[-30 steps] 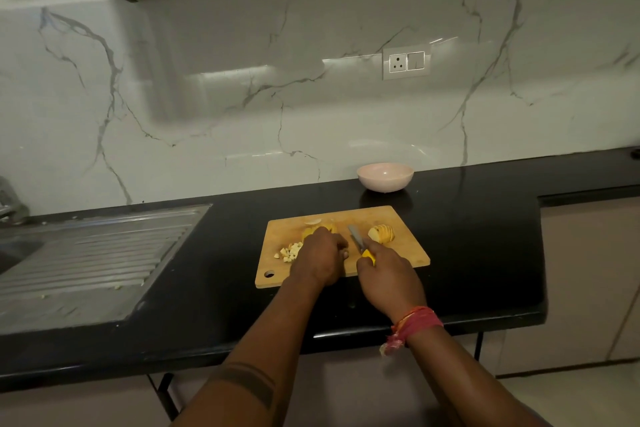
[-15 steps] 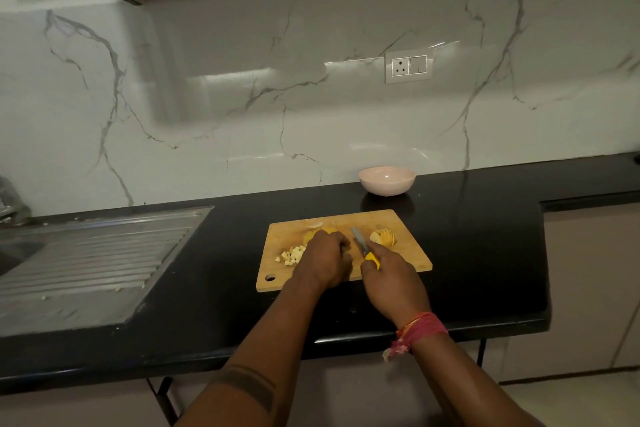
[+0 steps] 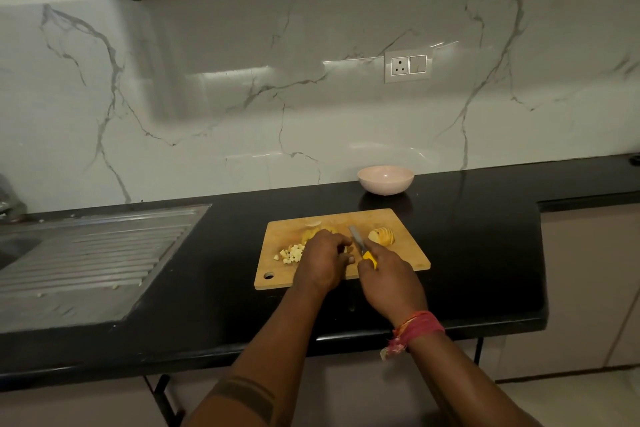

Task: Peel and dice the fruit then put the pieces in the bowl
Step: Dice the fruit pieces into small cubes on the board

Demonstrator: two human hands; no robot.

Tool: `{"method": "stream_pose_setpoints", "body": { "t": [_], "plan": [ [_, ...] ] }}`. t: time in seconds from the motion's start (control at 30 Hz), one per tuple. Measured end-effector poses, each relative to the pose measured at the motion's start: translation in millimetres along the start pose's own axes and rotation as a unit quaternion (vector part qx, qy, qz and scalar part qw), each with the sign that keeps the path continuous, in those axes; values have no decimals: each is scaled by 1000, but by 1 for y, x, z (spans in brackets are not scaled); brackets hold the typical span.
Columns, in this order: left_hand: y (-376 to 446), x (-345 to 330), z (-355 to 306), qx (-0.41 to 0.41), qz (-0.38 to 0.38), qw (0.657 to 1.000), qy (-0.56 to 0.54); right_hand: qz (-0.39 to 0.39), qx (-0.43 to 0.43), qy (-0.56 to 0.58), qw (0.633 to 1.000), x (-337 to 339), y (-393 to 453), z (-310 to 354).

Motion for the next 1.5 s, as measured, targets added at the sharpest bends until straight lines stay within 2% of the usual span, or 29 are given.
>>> {"method": "stream_pose_setpoints", "body": {
  "t": [0.23,0.43,0.7,0.87,1.0,1.07,1.37,1.5],
  "plan": [
    [3,1,-1,-10,24,1000,-8,2,-3,-6,1000,1,-1,1],
    [2,1,-3,11,-37,999,-38,5,3,-9,1000,2,-6,4],
    [-4,0,-1,34,-75,992,-94,1,23,-39,999,1,-9,6],
    [3,-1,-1,30,-46,996,-70,3,20,-36,999,-1,-6,5],
    [8,-5,-2,33,27,999,-29,-6,-2,3,1000,3,-1,1],
    [10,-10,-2,35,35,999,2,-5,-2,-2,1000,5,0,2],
    [5,-3,-4,50,-34,995,-80,2,1,14,1000,6,-3,2],
    [3,0,-2,17,-57,997,-59,6,-3,1,1000,3,-2,2]
  ]
}}
Point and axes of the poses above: each hand's wrist, its own y-axis towards the middle knuckle, its own x-axis out of the back of the hand, z = x × y, the point moved 3 cm from there along y, towards the middle knuckle, and after that the axes turned 14 degrees about -y, right-handed, at the moved point
